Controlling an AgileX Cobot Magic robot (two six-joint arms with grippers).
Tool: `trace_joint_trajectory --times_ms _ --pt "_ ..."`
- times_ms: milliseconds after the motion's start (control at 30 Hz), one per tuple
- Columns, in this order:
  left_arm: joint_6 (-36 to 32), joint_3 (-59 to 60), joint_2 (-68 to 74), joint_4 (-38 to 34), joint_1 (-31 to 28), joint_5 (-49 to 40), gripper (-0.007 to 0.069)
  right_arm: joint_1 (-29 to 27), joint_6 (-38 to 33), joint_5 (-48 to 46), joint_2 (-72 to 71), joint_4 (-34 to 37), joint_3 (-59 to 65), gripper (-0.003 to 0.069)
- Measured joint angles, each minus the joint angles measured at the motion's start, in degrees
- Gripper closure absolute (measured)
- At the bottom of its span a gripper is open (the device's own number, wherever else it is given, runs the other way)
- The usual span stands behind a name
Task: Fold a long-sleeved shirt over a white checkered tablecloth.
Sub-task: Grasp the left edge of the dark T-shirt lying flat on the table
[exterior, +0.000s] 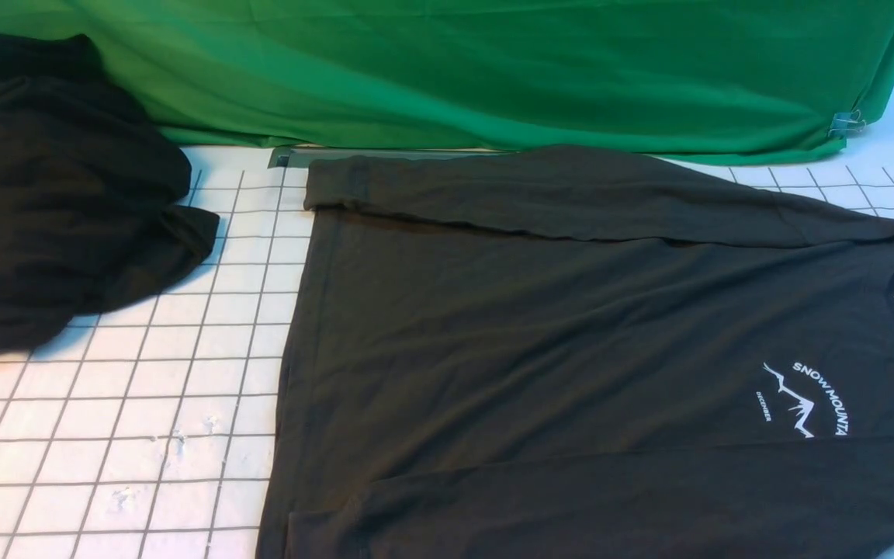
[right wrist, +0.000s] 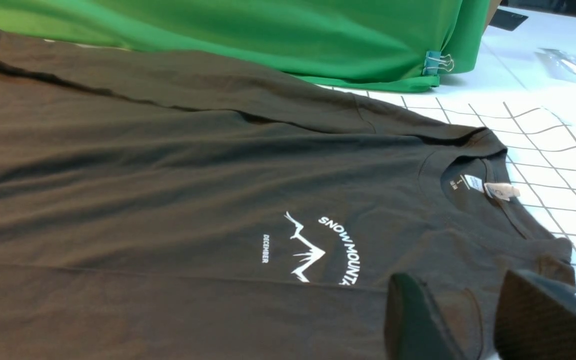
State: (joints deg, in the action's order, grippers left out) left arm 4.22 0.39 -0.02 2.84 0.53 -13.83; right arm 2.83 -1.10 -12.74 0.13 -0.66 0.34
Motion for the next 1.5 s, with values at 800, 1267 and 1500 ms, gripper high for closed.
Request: trace_joint_trajectory --times_ms 800,1267,1500 --pt "-0.1 0.0 0.0 0.0 0.0 0.7 0.0605 0.0 -0.1 0.0 0.0 0.0 0.0 0.0416" --pt "24.7 0.0 0.0 -41.5 0.0 10.3 0.0605 0.0 13.8 5.1 0.0 6.5 0.0 0.0416" --pt "28.6 0.0 0.0 -45.8 0.0 11.0 0.0605 0.0 39.6 6.4 0.0 11.9 0.0 0.0416"
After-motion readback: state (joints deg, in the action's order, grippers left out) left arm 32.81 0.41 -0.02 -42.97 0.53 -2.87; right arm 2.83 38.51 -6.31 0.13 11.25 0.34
